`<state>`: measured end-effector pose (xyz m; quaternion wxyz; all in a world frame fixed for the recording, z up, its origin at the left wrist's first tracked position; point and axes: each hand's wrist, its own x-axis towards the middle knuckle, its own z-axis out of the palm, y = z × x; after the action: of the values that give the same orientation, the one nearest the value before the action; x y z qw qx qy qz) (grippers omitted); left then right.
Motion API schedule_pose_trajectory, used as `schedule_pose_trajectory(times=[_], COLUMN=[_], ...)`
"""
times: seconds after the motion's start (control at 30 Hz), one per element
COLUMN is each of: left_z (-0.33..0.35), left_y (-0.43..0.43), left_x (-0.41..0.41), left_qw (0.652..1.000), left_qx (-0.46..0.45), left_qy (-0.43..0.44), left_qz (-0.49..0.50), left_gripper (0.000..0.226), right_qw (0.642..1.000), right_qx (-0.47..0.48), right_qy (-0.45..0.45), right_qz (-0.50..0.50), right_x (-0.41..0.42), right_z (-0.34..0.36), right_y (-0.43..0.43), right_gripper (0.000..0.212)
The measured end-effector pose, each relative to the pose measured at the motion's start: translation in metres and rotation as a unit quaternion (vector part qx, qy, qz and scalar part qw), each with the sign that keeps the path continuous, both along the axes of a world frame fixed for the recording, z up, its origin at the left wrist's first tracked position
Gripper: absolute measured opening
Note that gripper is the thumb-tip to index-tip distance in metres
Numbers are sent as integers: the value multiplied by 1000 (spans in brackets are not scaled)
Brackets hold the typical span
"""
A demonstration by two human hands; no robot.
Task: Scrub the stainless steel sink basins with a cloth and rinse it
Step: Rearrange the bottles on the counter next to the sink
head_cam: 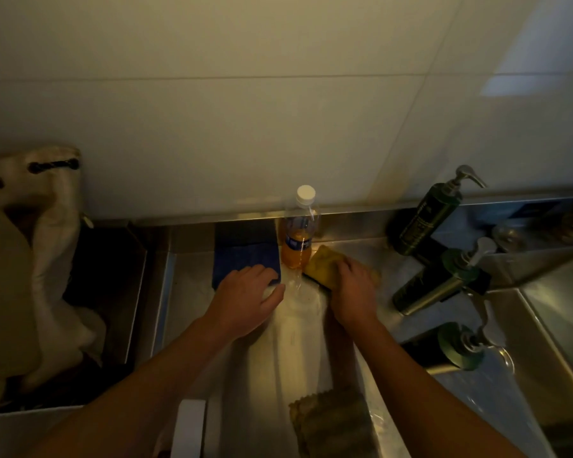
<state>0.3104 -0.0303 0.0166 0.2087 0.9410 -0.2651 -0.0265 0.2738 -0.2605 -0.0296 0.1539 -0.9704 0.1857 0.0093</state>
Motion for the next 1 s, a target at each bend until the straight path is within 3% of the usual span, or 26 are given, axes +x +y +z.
schedule_pose_trajectory(times=[0.07, 0.17, 0.3, 0.43, 0.77, 0.87, 1.0], left_z=[0, 2, 4, 3, 0, -2, -1], left_y=[2, -1, -7, -8, 4, 8, 13], left_x=[2, 2, -1, -3, 3, 3, 1], left_qw=[1000, 1000, 1000, 1000, 1000, 1000, 1000], left_qx=[-2, 9, 11, 7, -3, 3, 14], left_qy=[0, 5, 16, 11, 17, 11, 7], left_qz=[0, -2, -8, -7, -1, -5, -20], left_gripper=[33, 35, 37, 38, 33, 35, 56], right_qw=[1000, 988, 937, 883, 817, 772, 688], right_qx=[9, 73, 178, 243, 382, 449, 571], right_qy=[-19, -65, -134, -119, -124, -144, -164], right_qz=[-13, -122, -268, -384, -414, -426, -418], right_x=[0, -13, -22, -19, -15, -25, -45], right_z=[1, 5, 11, 13, -6, -4, 13], right_y=[0, 9, 14, 8, 2, 6, 16], right_gripper=[67, 69, 71, 75, 72, 69, 55])
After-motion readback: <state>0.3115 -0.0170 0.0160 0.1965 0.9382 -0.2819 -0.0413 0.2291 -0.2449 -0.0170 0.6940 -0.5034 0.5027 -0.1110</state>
